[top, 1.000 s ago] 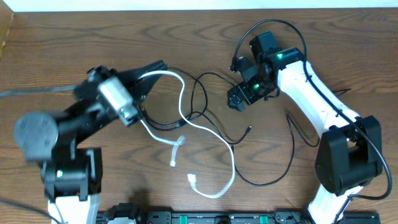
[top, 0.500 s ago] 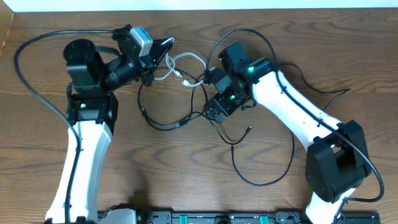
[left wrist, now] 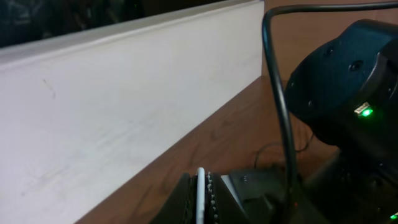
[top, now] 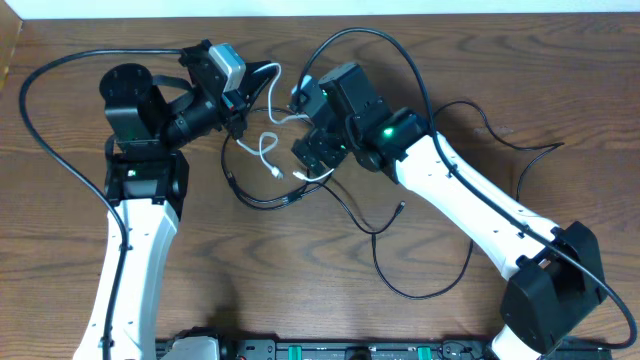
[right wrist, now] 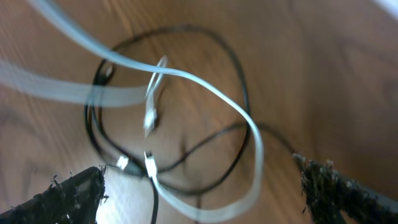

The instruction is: Untangle cables

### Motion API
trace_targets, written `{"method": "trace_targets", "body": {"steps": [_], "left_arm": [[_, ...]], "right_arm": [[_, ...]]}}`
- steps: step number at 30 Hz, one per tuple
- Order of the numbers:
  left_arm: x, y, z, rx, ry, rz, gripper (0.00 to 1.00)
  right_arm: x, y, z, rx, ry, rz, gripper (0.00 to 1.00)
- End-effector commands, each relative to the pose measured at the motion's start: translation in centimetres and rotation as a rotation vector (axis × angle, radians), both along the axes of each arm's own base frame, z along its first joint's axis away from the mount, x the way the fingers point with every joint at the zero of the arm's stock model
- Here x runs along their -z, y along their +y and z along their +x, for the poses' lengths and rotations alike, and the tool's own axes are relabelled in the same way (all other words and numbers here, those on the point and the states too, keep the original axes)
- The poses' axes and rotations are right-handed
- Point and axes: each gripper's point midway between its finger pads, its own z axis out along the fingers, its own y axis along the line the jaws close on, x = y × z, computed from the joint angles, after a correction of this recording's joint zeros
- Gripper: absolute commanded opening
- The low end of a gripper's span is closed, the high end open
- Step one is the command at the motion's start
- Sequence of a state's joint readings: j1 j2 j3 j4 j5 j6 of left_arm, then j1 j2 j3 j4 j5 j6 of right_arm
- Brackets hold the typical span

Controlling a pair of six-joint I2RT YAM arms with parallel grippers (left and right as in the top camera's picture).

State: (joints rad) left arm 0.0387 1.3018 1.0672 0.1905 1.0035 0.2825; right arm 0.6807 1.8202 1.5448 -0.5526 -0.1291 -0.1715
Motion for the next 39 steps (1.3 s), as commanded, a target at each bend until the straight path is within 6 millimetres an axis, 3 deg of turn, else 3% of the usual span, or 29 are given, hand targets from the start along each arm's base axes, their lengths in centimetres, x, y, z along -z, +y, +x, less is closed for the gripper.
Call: {"method": "trace_targets", "body": {"steps": [1, 11, 19, 33, 36, 39], "left_arm": [[-1.1, 0.1, -0.3, -0.004, -0.041, 0.009, 0.07], [-1.1, 0.1, -0.3, -0.004, -0.041, 0.009, 0.07], [-1.1, 0.1, -0.3, -0.004, -0.041, 0.009, 0.07], [-1.1, 0.1, -0.3, -0.004, -0.041, 0.009, 0.07], [-1.1, 0.1, -0.3, -0.004, -0.041, 0.009, 0.08], [-1.1, 0.1, -0.3, -0.004, -0.041, 0.009, 0.07]], "right_arm": [[-2.3, 0.8, 0.5, -0.023, -0.094, 0.010, 0.99], [-4.4, 4.3, -0.4, -0.091, -0.187, 0.080, 0.99], [-4.6, 6.6, -2.6, -0.161, -0.203, 0.087, 0.99], [-4.9, 7.6, -3.5, -0.186, -0.214, 0.099, 0.99], [-4.9, 7.6, -3.5, -0.186, -0.215, 0.098, 0.84], [-4.9, 7.7, -3.5, -0.186, -0.217, 0.100, 0.44]]}}
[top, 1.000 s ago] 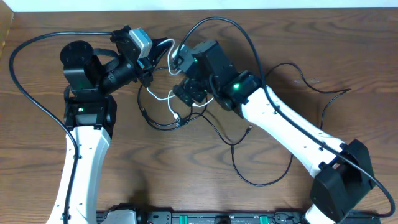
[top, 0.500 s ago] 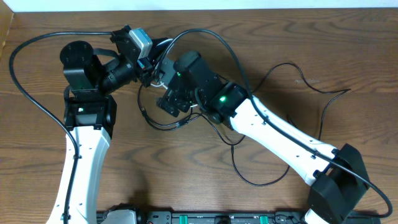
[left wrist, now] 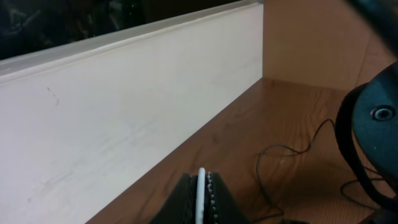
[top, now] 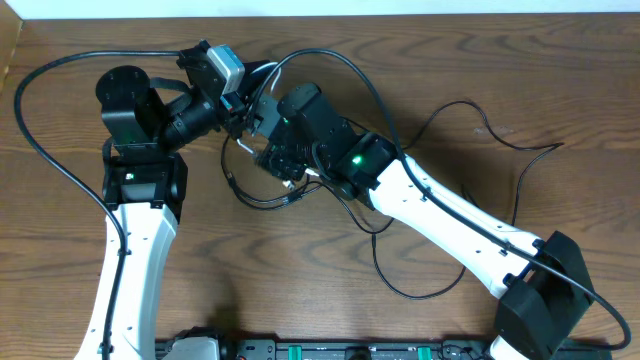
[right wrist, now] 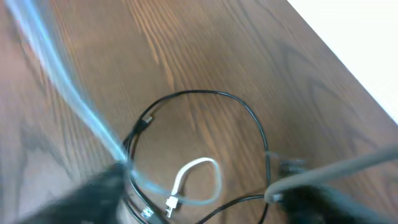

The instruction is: Untangle cables

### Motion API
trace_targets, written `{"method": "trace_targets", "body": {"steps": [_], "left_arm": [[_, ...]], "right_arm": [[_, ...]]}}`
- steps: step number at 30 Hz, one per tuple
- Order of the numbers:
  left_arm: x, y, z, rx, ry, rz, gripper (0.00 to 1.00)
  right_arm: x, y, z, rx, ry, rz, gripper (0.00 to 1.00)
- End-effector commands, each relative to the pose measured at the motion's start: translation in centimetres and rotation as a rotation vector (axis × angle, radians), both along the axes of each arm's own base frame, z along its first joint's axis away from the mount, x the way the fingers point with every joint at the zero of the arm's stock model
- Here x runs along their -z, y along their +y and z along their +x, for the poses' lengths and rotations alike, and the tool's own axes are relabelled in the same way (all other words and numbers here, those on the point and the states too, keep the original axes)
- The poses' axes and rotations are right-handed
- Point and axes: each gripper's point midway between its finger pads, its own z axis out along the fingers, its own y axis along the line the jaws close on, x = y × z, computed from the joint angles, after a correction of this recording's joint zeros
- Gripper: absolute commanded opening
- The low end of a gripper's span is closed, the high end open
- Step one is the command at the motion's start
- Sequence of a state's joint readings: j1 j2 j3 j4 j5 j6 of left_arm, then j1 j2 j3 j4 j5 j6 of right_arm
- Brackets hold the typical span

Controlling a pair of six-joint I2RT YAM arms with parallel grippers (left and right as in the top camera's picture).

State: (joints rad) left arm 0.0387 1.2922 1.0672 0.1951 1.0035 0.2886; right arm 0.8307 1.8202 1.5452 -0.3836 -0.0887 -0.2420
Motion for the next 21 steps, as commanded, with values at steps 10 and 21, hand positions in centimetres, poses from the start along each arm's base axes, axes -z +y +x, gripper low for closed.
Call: {"method": "trace_targets", "body": {"steps": [10, 21], "left_arm": [[-0.7, 0.1, -0.1, -0.004, -0.022, 0.004, 0.17], [-0.7, 0.1, -0.1, -0.005, -0.021, 0.004, 0.37]], "right_arm": [[-1.9, 0.2, 0.2, 0.023, -0.054, 0.015, 0.01], [-2.3, -6.4, 5.6, 0.412, -0.217, -0.150, 0.01]]}}
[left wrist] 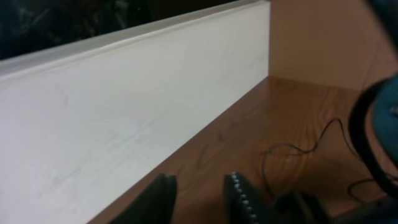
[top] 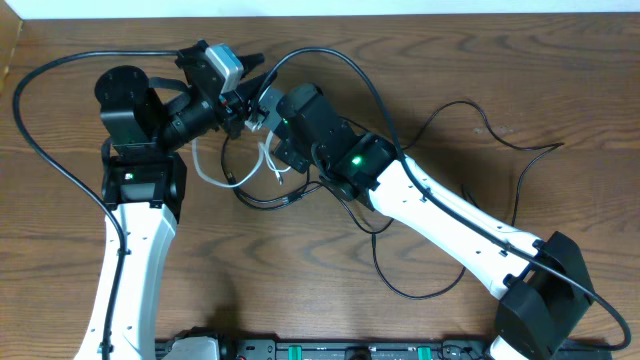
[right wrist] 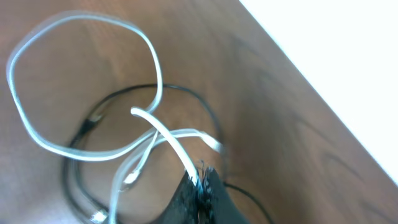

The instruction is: Untangle cables

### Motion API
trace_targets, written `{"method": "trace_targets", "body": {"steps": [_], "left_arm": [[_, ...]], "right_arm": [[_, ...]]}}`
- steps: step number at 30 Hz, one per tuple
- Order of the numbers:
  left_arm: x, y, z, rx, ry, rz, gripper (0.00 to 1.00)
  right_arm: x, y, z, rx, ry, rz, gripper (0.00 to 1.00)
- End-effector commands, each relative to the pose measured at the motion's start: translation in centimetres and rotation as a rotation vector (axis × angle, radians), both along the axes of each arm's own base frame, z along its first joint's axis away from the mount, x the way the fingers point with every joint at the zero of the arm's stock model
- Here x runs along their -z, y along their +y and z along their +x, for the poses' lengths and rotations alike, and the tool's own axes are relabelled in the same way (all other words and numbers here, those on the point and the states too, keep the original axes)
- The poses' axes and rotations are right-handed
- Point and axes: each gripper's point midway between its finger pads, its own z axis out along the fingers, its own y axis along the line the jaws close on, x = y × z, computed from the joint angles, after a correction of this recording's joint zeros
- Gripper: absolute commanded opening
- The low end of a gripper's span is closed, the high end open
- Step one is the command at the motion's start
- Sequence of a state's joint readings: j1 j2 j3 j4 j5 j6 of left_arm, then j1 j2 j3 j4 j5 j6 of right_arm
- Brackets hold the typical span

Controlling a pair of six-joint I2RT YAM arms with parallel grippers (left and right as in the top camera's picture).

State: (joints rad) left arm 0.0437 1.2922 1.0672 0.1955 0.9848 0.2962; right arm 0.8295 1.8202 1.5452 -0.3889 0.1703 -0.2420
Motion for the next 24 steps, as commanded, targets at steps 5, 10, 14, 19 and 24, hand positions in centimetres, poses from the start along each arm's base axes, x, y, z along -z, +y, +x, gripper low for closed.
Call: {"method": "trace_targets", "body": {"steps": [5, 10, 14, 19, 24], "left_arm": [[-0.6, 0.0, -0.2, 0.004, -0.013, -0.001, 0.75], [0.9, 2.2, 1.9, -0.184, 0.050, 0.023, 0.75], [2.9, 4.4, 3.2, -0.340, 0.130, 0.055, 0.76], [5.2, 6.4, 3.6, -0.467, 0.223, 0.096, 0.83], [6.3, 6.6, 3.2, -0.475, 0.275, 0.109, 0.82]], "right_arm": [[-3.8, -11.6, 6.0, 0.607, -0.220, -0.098, 0.01], [-5.6, -19.8, 8.3, 0.867, -0.284, -0.133, 0.01], [-8.3, -26.0, 8.9, 1.017, -0.332, -0.122, 0.01], [-13.4, -35.1, 7.7, 1.222, -0.406, -0.069, 0.01], [-17.7, -44.8, 4.3, 1.435, -0.477, -0.030, 0.01]]}}
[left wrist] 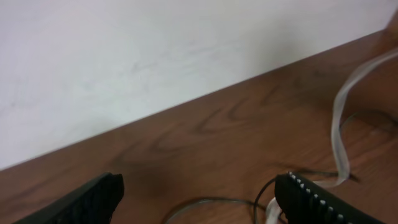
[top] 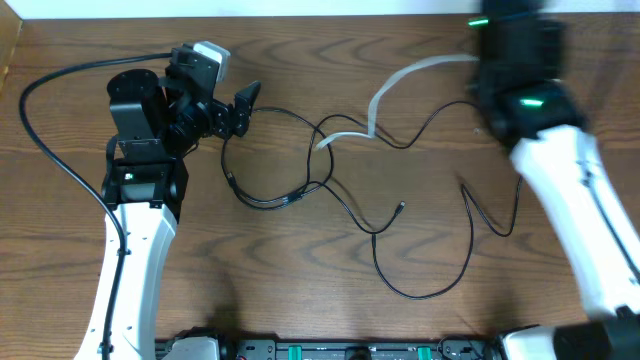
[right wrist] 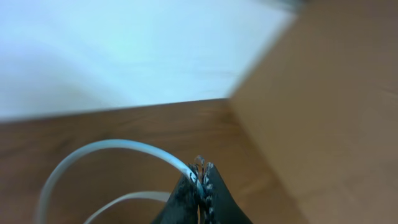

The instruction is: Untangle cables

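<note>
The white cable point(top: 372, 103) stretches from the tangle's middle up to the back right, where my right gripper point(top: 472, 62) is shut on its end. In the right wrist view the jaws point(right wrist: 200, 175) pinch the white cable point(right wrist: 106, 147), which arcs off to the left. Black cables point(top: 270, 197) lie looped on the table, one loop crossing the white cable's lower end. My left gripper point(top: 233, 113) is wide open at the back left with nothing in it. Its wrist view shows the gripper point(left wrist: 200, 194), a black cable point(left wrist: 205, 202) and the white cable point(left wrist: 341, 112).
A thin black cable point(top: 430, 290) trails in a big loop toward the front right. A white wall point(left wrist: 155, 56) borders the back edge of the wooden table point(top: 300, 280). My right arm point(top: 570, 180) is blurred along the right side.
My right gripper, still shut on the white cable, has gone from beside the left gripper to the far back right, drawing the cable out. The left gripper's jaws stand much wider apart.
At first my left gripper was shut on the white cable and the right one hung open over the tangle. Then the right gripper was close to the left one. Then it was shut on the white cable and the left had let go. Now the cable stretches rightward.
</note>
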### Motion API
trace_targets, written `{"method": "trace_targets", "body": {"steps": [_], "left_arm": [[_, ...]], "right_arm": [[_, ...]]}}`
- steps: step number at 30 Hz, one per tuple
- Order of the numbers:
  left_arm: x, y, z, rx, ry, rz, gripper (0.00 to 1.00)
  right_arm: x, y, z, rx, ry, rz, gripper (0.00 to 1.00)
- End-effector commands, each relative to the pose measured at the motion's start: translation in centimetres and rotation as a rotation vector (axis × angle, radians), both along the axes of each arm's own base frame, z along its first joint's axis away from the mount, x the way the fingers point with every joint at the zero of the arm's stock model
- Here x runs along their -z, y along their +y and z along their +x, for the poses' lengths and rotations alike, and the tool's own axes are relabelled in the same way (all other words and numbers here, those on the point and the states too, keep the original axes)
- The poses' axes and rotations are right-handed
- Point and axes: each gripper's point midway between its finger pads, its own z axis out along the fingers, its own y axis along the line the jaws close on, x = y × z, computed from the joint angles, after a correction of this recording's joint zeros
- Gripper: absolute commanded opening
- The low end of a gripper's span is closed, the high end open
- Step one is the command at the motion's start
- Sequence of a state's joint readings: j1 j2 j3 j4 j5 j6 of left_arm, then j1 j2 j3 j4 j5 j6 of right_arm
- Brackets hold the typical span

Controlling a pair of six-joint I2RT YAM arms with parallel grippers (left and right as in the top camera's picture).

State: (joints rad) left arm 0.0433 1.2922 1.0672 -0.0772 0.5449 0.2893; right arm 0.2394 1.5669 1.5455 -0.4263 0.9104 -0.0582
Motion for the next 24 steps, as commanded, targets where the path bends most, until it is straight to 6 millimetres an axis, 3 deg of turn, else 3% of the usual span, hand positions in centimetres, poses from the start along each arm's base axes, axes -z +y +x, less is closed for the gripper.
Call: {"method": "trace_targets", "body": {"steps": [1, 8, 14, 21, 24], "left_arm": [[0.0, 0.8, 0.1, -0.044, 0.007, 0.023, 0.82], [1.3, 0.7, -0.5, -0.043, 0.071, 0.022, 0.82], [1.8, 0.7, -0.8, -0.043, 0.094, 0.021, 0.82], [2.2, 0.7, -0.9, -0.042, 0.109, 0.021, 0.81], [2.5, 0.7, -1.0, -0.042, 0.121, 0.021, 0.81]], "right_arm": [[-3.7, -6.0, -3.2, 0.161, -0.095, 0.012, 0.01], [-5.9, -17.0, -8.8, 0.443, -0.160, 0.002, 0.01], [-6.2, -24.3, -13.9, 0.661, -0.186, -0.016, 0.01], [-6.2, -30.6, -20.9, 0.905, -0.275, 0.003, 0.01], [-5.4, -32.1, -22.1, 0.905, -0.266, 0.041, 0.01]]}}
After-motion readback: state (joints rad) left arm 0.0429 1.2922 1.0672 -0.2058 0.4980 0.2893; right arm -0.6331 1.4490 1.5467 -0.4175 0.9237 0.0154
